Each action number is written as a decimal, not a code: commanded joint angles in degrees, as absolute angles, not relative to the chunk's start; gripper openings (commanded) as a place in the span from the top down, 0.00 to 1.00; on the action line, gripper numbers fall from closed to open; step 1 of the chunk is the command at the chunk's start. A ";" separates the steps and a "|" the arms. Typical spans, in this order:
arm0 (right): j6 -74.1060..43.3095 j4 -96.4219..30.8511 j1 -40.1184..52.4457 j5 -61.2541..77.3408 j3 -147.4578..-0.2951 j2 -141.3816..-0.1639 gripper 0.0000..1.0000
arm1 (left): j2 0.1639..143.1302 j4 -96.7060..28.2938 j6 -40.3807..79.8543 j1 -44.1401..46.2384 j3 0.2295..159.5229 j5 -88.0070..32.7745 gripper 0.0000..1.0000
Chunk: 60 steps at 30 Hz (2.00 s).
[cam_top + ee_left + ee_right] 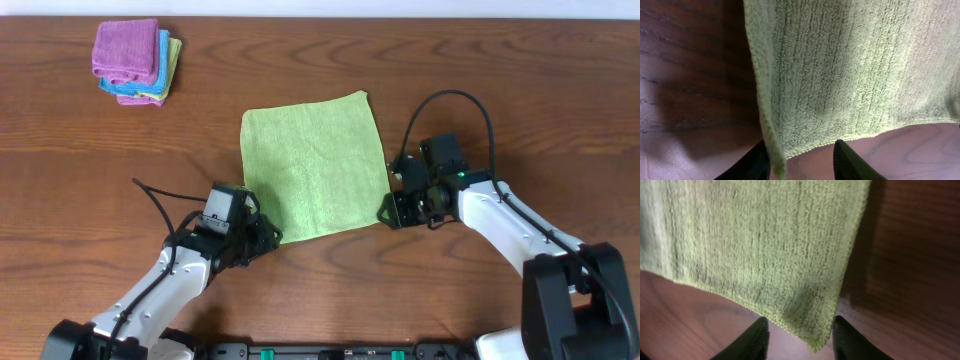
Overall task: Fold the cloth
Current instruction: 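Grasp the cloth's near bottom corners with both grippers, then fold the near edge up and away over the far half with both grippers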
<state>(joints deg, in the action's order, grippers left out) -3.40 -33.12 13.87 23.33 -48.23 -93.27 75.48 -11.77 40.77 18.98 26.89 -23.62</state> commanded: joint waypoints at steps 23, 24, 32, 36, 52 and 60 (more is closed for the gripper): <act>-3.16 -39.18 13.63 26.57 -50.65 -79.40 0.99 | 68.25 -28.62 36.99 19.16 39.86 -21.71 0.94; -3.18 -39.57 13.67 26.57 -50.65 -77.30 0.99 | 66.87 -30.94 36.47 19.16 41.89 -20.29 0.94; -5.76 -42.15 13.98 26.35 -50.65 -66.13 0.99 | 59.29 -38.50 36.58 19.16 48.40 -17.21 0.94; -5.74 -40.62 13.96 23.90 -50.63 -66.78 0.99 | 59.72 -40.75 39.90 19.16 48.38 -9.28 0.94; -9.65 -11.38 12.75 17.98 -53.10 -91.61 0.99 | 85.97 -7.29 38.35 12.43 48.42 -9.47 0.94; -9.67 -9.91 11.84 16.03 -66.19 -105.19 0.99 | 96.97 2.09 38.30 6.28 54.26 -17.32 0.94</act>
<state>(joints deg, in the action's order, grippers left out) -8.84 -9.76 12.71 18.11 -63.24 -102.54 94.94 1.54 38.96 6.90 50.61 -15.49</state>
